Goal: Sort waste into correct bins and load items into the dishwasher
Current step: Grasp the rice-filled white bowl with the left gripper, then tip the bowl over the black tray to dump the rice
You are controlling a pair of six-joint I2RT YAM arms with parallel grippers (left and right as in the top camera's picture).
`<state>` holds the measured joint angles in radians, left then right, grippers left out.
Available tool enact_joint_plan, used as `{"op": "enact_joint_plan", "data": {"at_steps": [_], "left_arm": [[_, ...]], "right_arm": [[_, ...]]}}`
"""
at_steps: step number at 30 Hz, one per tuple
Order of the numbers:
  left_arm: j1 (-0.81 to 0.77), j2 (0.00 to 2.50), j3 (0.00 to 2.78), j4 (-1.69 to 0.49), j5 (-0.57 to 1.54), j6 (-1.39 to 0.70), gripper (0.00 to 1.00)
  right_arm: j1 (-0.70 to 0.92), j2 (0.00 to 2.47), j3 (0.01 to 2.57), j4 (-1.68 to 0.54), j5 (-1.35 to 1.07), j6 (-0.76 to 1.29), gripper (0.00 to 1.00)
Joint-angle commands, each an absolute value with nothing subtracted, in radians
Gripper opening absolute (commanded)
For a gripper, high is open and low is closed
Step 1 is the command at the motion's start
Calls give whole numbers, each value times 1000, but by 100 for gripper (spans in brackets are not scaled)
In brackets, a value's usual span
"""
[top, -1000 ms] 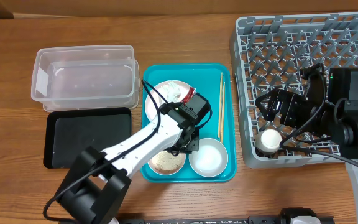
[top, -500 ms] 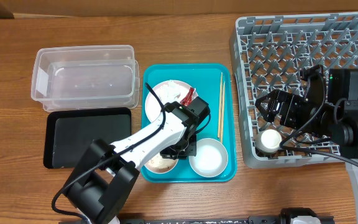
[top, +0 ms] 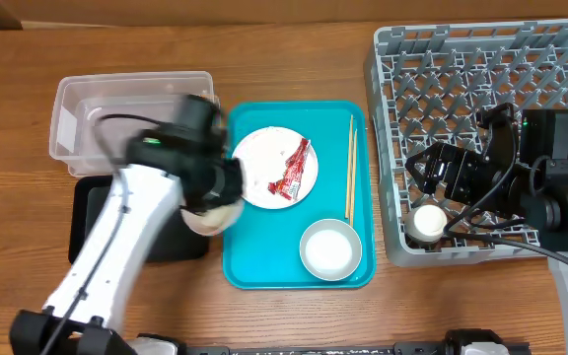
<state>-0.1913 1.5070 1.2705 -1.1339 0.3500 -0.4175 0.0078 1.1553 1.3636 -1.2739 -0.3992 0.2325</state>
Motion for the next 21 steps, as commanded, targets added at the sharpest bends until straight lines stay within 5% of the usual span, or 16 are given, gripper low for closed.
{"op": "enact_joint_plan", "data": {"at_steps": [1,9,21], "left_arm": [[-4,1521,1257,-1145,651,-193,4],[350,1631,1135,-1197,1164,192,4],[525,1852,1095,-1432,1452,606,4]], "right_arm": [[5,1154,1387,-1270,-390,232,99],[5,1154,1387,-1269,-390,233,99],[5,1154,1387,-1269,-390,233,99]]}}
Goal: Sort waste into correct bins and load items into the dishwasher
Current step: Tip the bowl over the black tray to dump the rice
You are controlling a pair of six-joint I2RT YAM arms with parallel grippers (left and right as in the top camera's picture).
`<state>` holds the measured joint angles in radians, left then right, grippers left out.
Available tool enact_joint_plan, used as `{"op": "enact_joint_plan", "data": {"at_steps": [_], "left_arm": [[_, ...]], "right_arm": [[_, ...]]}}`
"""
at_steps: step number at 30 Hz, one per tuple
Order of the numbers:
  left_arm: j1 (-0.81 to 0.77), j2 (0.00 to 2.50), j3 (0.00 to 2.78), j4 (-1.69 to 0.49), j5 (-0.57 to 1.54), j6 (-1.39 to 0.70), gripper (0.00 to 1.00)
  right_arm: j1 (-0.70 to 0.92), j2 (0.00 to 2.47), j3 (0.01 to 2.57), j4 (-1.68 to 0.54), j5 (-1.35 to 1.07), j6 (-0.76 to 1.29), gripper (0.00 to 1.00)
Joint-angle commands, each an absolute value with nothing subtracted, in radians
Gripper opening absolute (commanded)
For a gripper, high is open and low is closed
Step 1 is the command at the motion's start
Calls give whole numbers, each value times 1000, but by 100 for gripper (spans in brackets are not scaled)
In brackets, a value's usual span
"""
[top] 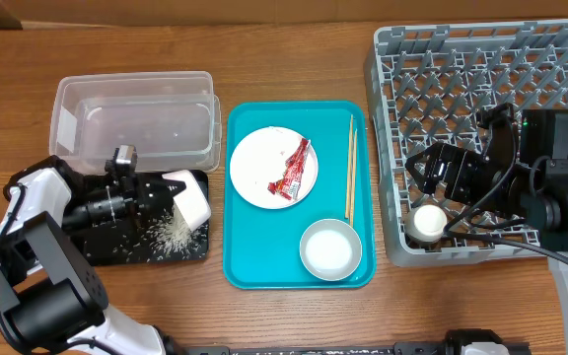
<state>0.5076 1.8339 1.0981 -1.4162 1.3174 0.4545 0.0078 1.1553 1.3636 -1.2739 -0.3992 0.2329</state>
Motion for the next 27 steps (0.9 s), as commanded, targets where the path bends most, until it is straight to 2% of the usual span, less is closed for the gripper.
{"op": "enact_joint_plan", "data": {"at_steps": [1,19,22,23,25,27], "left_arm": [[529,1853,1095,-1436,1451,606,4],[538,1853,1095,-1466,1438,605,4],[529,1850,1102,-1538,1463,817,4],[536,1852,1108,-1494,1448,820,4],[555,1855,1111,-1445,1434,630,4],[551,1848,1111,-1531,1451,694,4]], "right_arm": [[5,1154,1387,-1269,-390,233,99],[5,1154,1387,-1269,-390,232,100],[5,1154,1387,-1269,-390,232,100],[5,1154,1387,-1267,-390,233,100],[5,1154,1387,-1263,-390,233,100],[5,1154,1387,-1267,-390,232,100]]}}
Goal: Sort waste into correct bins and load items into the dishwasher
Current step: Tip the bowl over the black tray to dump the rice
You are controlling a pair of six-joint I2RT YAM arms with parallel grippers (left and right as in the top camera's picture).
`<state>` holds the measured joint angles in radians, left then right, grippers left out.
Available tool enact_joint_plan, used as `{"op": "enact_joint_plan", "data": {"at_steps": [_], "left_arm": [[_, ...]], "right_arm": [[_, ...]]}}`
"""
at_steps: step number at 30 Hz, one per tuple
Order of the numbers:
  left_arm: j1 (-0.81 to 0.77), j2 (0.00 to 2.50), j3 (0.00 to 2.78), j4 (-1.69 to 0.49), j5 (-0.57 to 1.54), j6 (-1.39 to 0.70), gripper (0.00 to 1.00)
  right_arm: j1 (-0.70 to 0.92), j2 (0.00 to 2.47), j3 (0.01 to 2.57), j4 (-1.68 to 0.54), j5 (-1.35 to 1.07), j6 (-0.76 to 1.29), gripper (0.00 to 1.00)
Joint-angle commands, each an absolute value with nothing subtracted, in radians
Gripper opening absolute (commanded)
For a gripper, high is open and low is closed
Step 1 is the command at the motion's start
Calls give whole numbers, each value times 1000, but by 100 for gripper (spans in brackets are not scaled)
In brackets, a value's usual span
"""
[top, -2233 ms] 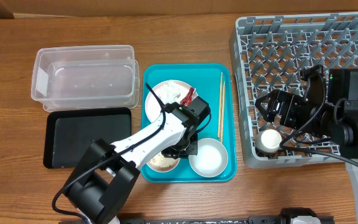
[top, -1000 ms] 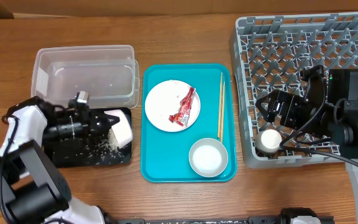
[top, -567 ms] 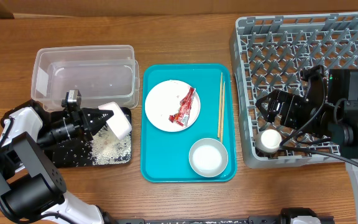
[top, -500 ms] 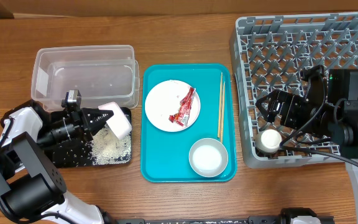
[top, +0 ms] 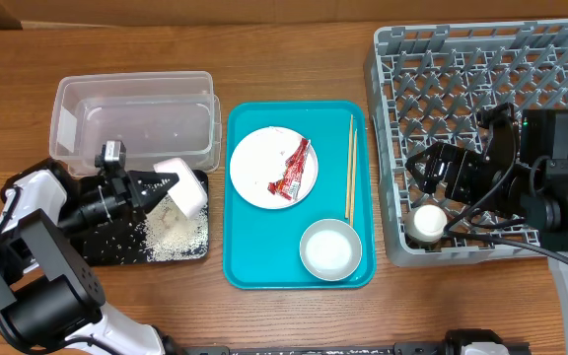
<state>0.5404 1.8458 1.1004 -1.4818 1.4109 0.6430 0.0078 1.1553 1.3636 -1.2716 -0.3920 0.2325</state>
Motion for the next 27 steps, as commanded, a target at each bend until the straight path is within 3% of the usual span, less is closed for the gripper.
{"op": "enact_joint_plan", "data": {"at_steps": [1,12,17,20,24,27], "left_arm": [[543,1843,1112,-1565,1447,803,4],[518,1825,1134,-1693,1346,969,4],[433,1718,1136,-1679,1321,860,4],[405,1636,1158,-1571,1246,659,4],[336,1494,1169,-1351,880,191,4],[207,1379,1168,-1296,734,63,4]], "right_arm": [[5,1154,1387,-1270,-390,232,100],[5,1154,1387,-1265,-390,232,100],[5,1154,1387,-1264,-390,232,100],[5,1154,1387,-1261,-390,233,100],[5,1154,1387,-1260,-390,233,100],[5,1154,1387,-1258,-390,233,100]]}}
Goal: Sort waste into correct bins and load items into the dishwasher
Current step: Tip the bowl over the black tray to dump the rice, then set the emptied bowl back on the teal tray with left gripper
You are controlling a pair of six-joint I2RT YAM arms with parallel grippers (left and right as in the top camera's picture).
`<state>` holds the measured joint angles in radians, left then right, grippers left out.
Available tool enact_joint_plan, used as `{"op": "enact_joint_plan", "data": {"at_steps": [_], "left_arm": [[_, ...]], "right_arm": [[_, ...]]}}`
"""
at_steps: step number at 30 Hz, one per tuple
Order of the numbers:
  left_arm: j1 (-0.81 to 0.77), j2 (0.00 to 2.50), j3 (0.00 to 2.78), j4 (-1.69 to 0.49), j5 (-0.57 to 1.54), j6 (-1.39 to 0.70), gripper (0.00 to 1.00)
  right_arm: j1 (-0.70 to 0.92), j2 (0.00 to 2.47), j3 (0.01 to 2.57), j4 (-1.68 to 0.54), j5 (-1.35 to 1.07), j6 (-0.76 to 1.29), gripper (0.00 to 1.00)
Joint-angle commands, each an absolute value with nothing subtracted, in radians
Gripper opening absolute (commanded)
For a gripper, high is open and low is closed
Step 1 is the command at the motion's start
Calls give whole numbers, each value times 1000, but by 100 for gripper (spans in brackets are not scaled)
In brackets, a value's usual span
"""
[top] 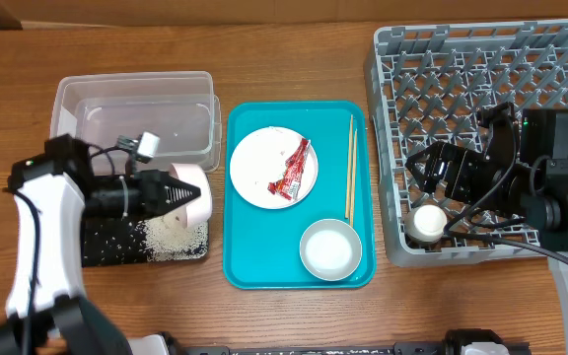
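My left gripper [179, 192] is shut on a white cup [196, 195], held on its side over the right end of the black tray [106, 247]. A pile of rice [174, 235] lies on that tray just below the cup. On the teal tray [299, 271] are a white plate [262, 170] with a red wrapper [294, 170], a pair of chopsticks [350, 168] and a white bowl [328, 248]. My right gripper [420, 174] hangs open over the grey dish rack [481, 69], just above a white cup [427, 222] standing in the rack.
A clear plastic container [131, 118] sits behind the black tray, at the left of the teal tray. Loose rice grains are scattered over the black tray. The dish rack fills the right side of the wooden table [294, 49].
The left arm has changed pose and the held cup now sits a little further right, over the rice pile. The right arm and the cup in the rack have not moved.
The left arm first held the cup by the teal tray's left edge. Then the cup was tipped over the black tray with rice spilling out. The pile was then larger. Now the cup remains held on its side above it.
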<state>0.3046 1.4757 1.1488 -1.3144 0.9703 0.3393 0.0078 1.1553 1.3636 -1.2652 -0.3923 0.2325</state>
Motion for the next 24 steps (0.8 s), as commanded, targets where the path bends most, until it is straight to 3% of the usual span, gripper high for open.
{"op": "enact_joint_plan", "data": {"at_steps": [1,8,12,19,21,23,24], "left_arm": [[152,1350,1168,-1281,692,17,4],[-367,1305,1140,-1185,166,-434,4],[-601,1369,1086,-1088,-23,-623,4],[-746,1537,1071,-989,-48,-696,4],[-748,1566,1071,-969,-30,-696,13],[-741,1578,1076,-964,-3,-695,40],[-735,1577,1081,-965,-2,-693,44]], "right_arm": [[5,1154,1387,-1257,-390,233,100],[5,1154,1387,-1254,-390,233,100],[5,1154,1387,-1261,-390,232,100],[5,1154,1387,-1269,-390,232,100],[5,1154,1387,-1269,-390,232,100],[5,1154,1387,-1269,-390,232,100],[5,1154,1387,-1269,-390,232,100]]}}
